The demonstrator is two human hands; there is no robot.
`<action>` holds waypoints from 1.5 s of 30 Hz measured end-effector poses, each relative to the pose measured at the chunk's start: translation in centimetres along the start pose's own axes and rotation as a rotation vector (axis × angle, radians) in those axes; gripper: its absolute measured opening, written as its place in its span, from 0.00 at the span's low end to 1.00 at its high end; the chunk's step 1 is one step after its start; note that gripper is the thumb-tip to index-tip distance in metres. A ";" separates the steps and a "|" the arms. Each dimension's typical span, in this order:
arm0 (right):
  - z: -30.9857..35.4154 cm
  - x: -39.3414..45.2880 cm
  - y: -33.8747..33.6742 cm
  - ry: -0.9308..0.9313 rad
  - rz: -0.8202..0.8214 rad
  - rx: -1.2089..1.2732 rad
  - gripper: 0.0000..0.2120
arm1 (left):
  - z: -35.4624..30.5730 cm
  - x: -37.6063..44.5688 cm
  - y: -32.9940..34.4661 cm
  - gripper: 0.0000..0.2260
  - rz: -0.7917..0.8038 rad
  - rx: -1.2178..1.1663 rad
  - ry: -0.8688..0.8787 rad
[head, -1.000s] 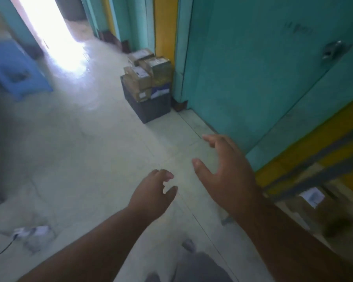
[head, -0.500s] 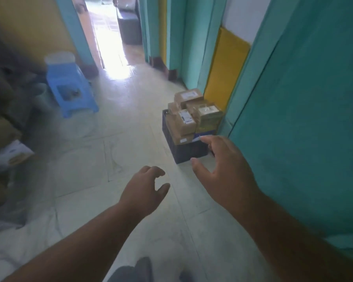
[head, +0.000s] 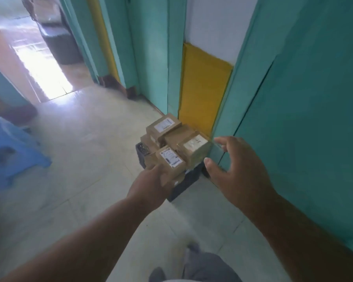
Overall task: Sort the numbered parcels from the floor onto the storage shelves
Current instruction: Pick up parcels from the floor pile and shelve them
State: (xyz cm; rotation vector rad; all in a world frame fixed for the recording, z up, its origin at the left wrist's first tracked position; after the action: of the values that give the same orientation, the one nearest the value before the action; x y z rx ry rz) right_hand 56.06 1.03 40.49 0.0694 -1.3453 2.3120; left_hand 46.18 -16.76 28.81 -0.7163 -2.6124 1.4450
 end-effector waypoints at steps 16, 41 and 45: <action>-3.7 25.4 16.7 0.274 -0.012 -0.018 0.23 | 7.7 32.8 -2.1 0.10 0.257 0.082 0.060; -15.2 31.2 52.2 1.205 0.023 0.248 0.23 | 24.6 59.2 12.6 0.25 0.449 0.172 -0.028; -17.5 34.1 55.9 1.233 0.052 0.318 0.24 | 25.7 61.1 14.3 0.21 0.455 0.142 -0.024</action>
State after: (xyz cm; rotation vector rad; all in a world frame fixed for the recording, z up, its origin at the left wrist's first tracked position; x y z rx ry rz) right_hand 5.75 4.80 -4.78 -1.0941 -0.3384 1.9059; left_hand -10.17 -4.18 -6.78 -1.3445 -2.4296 1.7307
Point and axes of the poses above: each hand's wrist, its own x-axis towards the middle knuckle, its own y-axis out of the palm, z = x × y, the point moved 4 cm from there along x, towards the middle knuckle, and after that the axes turned 3 degrees about -z, right-handed, at the moved point
